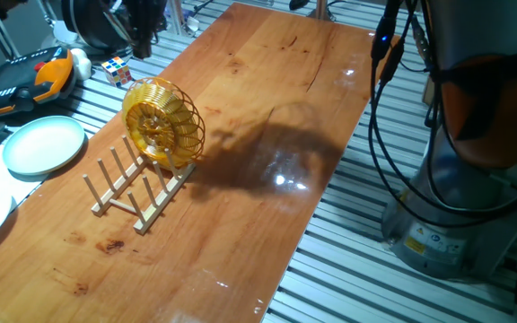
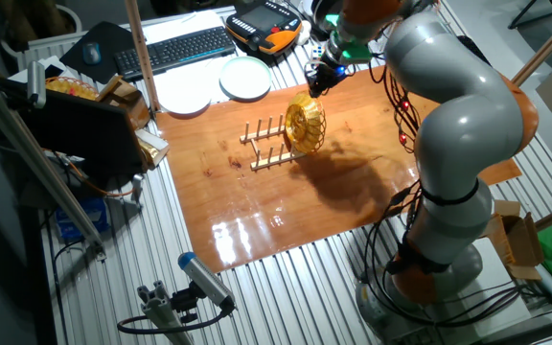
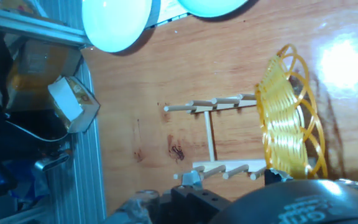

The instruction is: Put the dish on the dish rack

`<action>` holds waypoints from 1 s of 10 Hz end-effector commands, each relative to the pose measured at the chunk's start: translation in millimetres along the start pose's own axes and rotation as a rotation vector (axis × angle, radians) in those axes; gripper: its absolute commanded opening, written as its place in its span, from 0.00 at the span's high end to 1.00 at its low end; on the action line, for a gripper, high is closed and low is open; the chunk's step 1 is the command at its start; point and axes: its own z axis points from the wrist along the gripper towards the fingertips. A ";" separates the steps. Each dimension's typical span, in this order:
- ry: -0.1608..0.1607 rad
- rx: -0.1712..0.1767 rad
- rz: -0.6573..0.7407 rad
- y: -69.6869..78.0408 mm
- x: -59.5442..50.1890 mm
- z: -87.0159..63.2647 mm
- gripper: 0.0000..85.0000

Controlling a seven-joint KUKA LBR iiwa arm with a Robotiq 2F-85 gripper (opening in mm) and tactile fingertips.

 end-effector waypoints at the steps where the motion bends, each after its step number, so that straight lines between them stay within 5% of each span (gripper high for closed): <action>1: 0.002 0.092 -0.003 -5.5 3.2 1.1 0.99; 4: 0.018 0.145 0.017 -15.5 9.6 2.9 0.99; 10: 0.019 0.160 -0.004 -34.0 22.5 6.6 0.99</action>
